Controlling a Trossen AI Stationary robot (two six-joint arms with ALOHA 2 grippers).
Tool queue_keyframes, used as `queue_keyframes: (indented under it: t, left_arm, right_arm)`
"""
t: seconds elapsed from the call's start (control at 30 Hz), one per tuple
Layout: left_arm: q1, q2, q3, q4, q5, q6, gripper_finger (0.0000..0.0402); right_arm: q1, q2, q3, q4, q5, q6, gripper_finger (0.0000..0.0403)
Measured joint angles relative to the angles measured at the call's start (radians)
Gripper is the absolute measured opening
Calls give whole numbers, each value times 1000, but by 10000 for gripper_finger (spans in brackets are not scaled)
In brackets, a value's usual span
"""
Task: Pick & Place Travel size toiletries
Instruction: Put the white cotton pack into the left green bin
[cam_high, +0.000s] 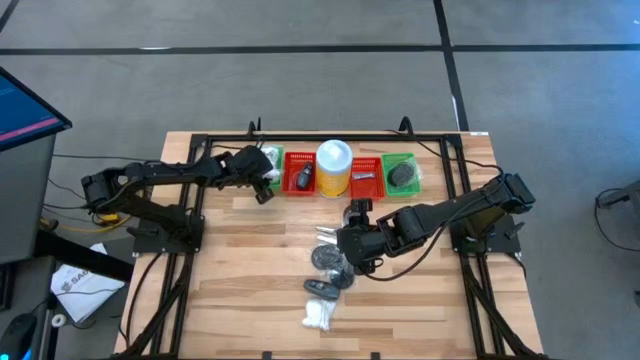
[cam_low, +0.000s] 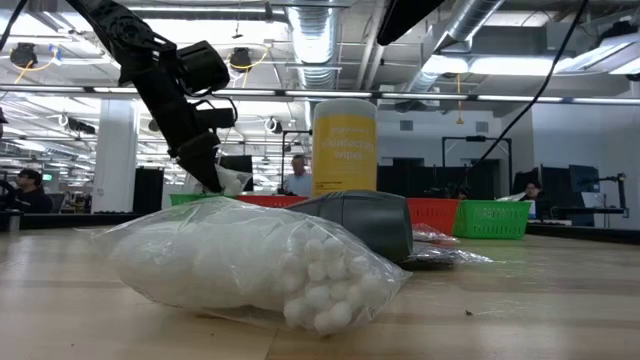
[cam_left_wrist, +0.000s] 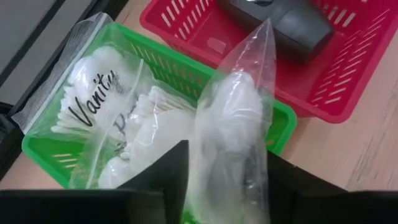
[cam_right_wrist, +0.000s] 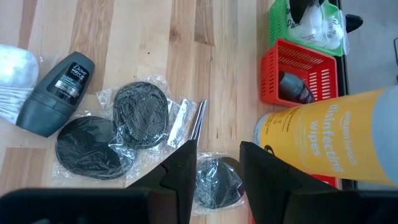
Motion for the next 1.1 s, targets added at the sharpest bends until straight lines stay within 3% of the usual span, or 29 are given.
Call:
queue_keyframes:
  t: [0.3,0.5,0.67,0.93,1.1]
  left_arm:
    - [0,-13,0,1,-65,-6,193]
    - [0,-85,0,3,-69,-5,187]
    - [0,-145,-1,5,-172,-7,177]
    - [0,-119,-65,30,-177,-29,166]
    - [0,-120,-77,47,-293,-29,163]
  right_arm:
    - [0,0,0,0,0,0,113]
    - [1,0,0,0,0,0,113]
    - [0,0,0,0,0,0,113]
    - [1,0,0,2,0,0,113]
    - [1,0,0,3,0,0,113]
